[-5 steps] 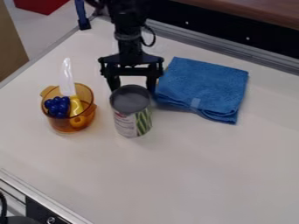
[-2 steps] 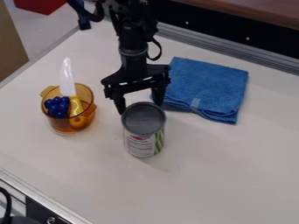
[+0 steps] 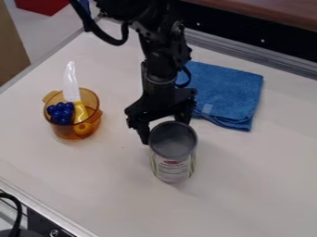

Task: Mamindra volafotsy afara

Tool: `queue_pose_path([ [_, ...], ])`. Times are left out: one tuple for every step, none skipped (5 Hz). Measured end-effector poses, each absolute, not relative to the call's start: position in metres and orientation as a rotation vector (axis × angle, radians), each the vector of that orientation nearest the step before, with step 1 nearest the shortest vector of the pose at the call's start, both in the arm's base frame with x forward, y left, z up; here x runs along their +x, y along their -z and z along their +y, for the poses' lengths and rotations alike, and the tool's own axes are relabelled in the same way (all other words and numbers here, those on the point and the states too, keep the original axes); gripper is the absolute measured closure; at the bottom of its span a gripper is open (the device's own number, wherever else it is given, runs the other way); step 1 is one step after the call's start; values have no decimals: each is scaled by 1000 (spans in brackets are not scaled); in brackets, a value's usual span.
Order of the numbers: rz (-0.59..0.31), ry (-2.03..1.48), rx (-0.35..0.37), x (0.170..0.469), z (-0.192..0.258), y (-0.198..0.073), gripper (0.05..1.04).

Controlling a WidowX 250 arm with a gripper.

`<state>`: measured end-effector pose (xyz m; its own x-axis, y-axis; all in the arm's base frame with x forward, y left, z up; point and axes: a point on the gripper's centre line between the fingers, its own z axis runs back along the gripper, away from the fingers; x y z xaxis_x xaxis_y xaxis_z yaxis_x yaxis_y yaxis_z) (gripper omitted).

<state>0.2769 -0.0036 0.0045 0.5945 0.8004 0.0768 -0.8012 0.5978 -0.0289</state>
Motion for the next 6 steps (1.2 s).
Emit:
queue_pose_path([
  [-72, -958, 8, 268, -21, 1, 82],
  [-54, -947, 25, 261, -41, 1, 82],
  [-35, -957, 27, 263, -58, -5, 82],
  [-10, -949, 27, 257, -70, -6, 82],
  [-36, -963, 1, 264, -69, -13, 82],
  [-48, -995, -30, 278, -49, -22, 83],
])
